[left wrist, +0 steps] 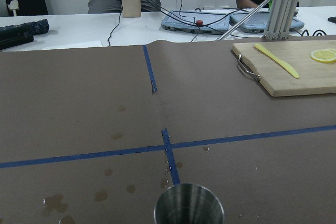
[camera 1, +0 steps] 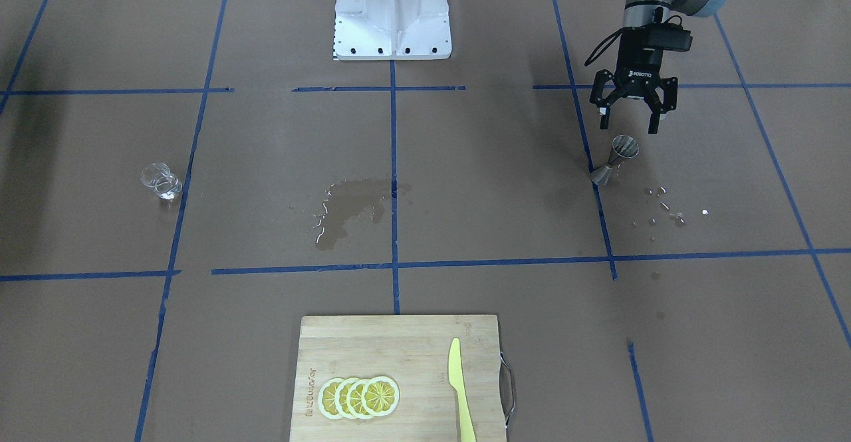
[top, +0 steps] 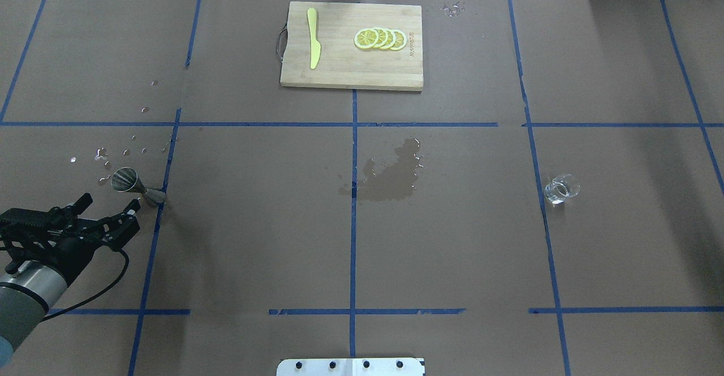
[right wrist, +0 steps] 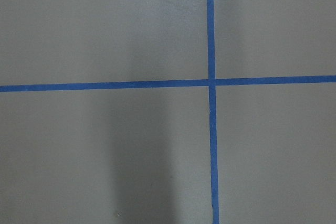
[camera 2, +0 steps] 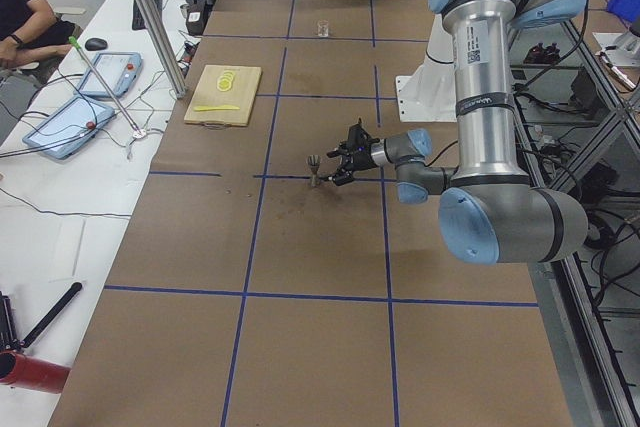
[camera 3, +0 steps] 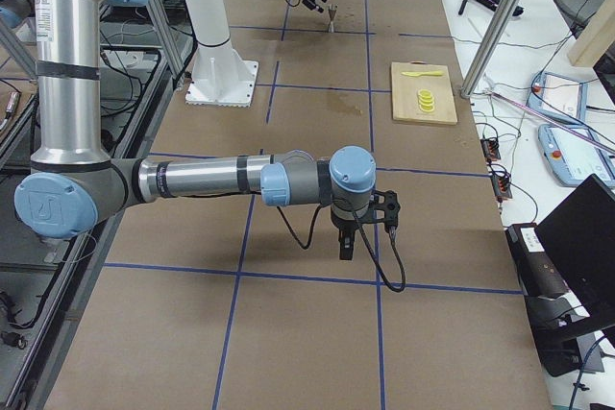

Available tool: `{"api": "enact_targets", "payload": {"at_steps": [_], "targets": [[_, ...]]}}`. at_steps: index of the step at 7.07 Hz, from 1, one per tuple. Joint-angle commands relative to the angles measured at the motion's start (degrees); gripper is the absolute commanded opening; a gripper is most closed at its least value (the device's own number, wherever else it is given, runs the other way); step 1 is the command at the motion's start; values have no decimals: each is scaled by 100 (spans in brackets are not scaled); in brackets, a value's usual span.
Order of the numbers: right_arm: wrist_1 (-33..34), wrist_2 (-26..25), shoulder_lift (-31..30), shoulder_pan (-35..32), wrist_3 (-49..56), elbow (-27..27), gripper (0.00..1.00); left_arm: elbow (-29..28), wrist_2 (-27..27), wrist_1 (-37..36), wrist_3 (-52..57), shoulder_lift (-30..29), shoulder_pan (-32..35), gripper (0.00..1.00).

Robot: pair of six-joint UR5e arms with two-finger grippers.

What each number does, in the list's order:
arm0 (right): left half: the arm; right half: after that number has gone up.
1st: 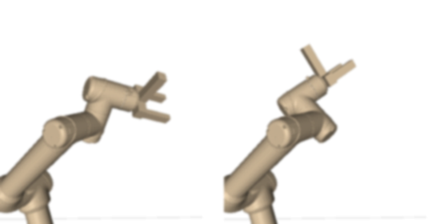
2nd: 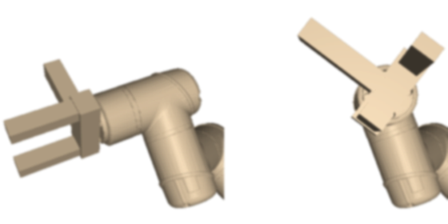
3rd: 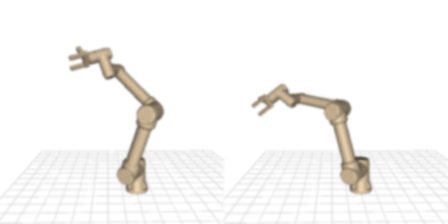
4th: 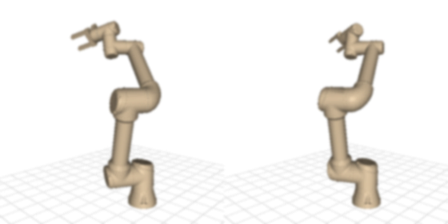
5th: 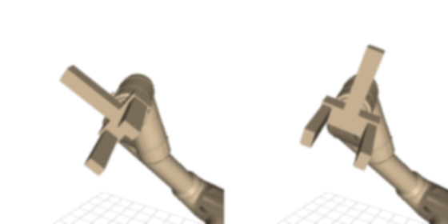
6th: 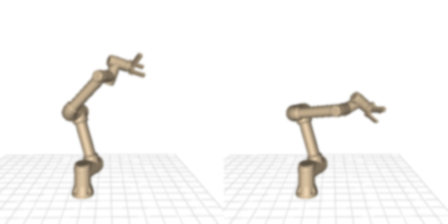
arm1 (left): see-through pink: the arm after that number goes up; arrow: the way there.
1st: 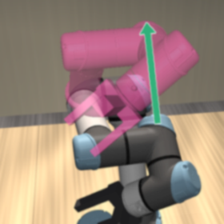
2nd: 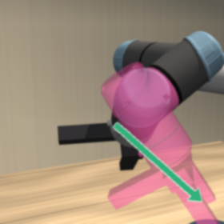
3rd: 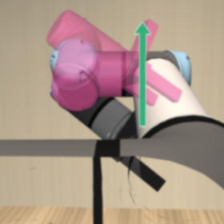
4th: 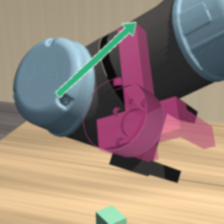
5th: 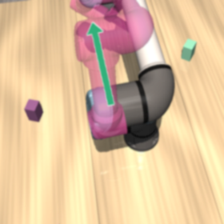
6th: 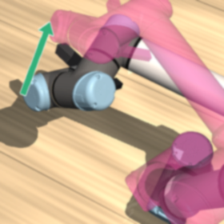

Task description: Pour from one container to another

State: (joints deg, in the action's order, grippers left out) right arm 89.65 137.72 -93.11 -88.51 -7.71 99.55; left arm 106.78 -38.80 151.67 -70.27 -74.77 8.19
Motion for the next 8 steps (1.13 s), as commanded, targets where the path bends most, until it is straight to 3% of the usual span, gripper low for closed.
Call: {"api": "enact_targets", "payload": {"at_steps": [1,2,4,6,8], "targets": [[0,0,-5,0,-2,11,100,-533,363,-6,-250,-421,-72,99],[0,0,-5,0,-2,11,100,-866,591,29,-259,-659,-72,99],[0,0,-14,0,7,-15,100,-1001,855,65,-259,-836,-63,93],[0,0,-5,0,-2,-24,100,-1010,865,65,-250,-863,-64,82],[0,0,4,0,-2,-6,100,-1141,865,56,-241,-933,-55,82]]}}
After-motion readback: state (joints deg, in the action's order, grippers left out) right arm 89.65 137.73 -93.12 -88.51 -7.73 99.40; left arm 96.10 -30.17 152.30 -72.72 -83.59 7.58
